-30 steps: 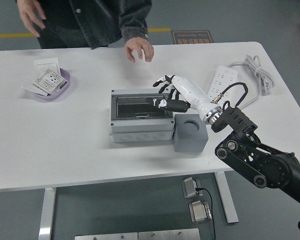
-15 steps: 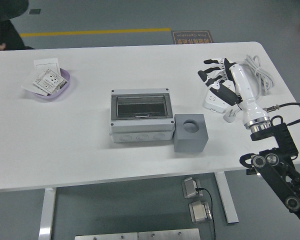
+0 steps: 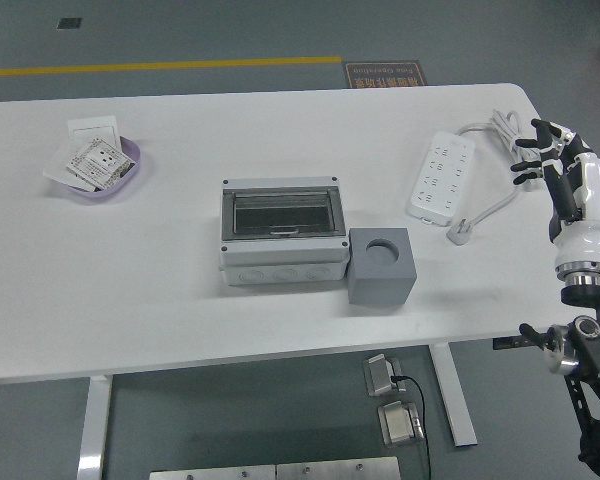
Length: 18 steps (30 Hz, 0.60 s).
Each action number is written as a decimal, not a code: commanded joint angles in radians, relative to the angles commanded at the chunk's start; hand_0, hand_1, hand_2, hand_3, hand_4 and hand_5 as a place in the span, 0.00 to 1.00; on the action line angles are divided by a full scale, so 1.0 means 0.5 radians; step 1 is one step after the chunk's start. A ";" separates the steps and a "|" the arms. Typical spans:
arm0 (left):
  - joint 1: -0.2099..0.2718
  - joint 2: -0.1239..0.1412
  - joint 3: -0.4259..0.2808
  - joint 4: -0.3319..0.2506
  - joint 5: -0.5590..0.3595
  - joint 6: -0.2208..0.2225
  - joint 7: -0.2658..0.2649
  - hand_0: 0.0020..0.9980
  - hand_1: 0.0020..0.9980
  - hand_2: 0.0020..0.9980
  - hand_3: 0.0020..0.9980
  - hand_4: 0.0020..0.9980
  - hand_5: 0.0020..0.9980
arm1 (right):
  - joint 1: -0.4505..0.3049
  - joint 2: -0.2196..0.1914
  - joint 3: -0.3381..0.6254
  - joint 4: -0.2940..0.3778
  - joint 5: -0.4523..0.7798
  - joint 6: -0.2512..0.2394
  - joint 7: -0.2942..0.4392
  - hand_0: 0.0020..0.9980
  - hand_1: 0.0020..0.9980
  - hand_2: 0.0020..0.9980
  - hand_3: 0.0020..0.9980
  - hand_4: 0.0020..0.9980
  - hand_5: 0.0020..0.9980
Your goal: Pick up the cylinder from the cube,place it in the box,flap close box
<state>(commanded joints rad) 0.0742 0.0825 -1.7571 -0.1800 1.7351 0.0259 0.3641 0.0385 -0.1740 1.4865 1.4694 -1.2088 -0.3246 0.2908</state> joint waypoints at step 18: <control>0.010 0.003 0.218 0.000 -0.294 -0.001 -0.077 0.63 0.68 0.63 0.62 0.72 0.42 | -0.061 -0.019 0.223 0.111 -0.109 -0.003 -0.048 0.41 0.42 0.55 0.69 0.89 0.72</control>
<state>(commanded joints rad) 0.0793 0.0839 -1.6480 -0.1800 1.5883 0.0255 0.3255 0.0079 -0.1838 1.5981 1.5247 -1.2633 -0.3262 0.2669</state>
